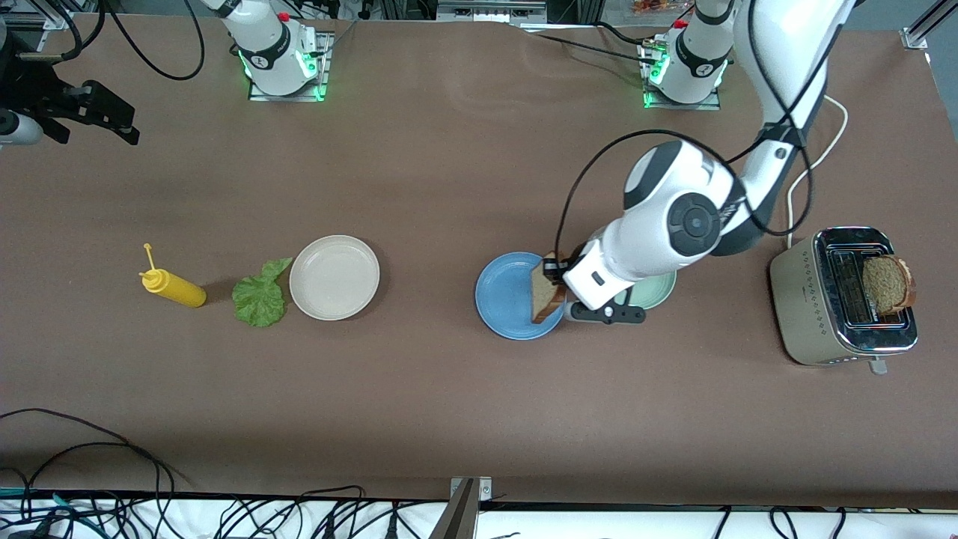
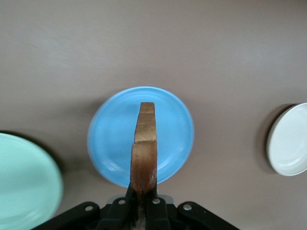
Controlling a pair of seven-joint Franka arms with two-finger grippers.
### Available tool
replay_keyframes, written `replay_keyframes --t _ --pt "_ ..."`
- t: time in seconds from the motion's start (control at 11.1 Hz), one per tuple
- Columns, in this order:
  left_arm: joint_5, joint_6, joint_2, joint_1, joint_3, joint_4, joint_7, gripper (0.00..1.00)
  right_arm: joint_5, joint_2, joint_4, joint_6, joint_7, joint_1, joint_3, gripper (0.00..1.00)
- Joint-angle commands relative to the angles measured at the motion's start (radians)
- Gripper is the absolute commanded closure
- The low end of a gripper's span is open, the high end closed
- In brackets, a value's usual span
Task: Make sandwich in blue plate with both arms
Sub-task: 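Carry the bread slice with the left gripper to the blue plate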
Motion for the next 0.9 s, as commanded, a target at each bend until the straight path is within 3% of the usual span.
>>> replay_keyframes --t 0.0,0.81 --pt "-0.015 0.09 0.079 -0.014 -0.027 0.025 -0.049 1.0 0.009 0.014 0.023 -0.019 0.013 0.001 -0.001 0.0" --pt "-0.03 0.159 0.157 -0.036 -0.056 0.003 -0.138 1.0 0.007 0.015 0.023 -0.019 0.013 0.0 -0.002 0.0"
